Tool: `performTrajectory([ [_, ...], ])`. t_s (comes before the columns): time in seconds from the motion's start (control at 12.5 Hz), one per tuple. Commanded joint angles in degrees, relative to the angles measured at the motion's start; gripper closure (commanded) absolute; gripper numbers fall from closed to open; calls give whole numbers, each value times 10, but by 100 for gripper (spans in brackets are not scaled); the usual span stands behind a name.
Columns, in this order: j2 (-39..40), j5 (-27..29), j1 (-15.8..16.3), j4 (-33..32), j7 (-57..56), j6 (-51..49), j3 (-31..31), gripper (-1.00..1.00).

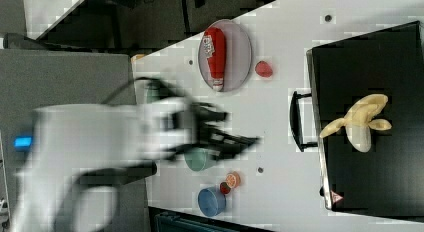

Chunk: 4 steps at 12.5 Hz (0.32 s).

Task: Pick banana from table and place on oven.

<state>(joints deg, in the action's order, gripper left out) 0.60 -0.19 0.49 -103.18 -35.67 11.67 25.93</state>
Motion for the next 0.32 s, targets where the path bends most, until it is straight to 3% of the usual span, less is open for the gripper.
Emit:
performTrajectory([
  [0.08,-60,-8,41,29,206,-70,-82,-100],
  [0.32,-101,-16,41,29,331,-146,-158,-100],
])
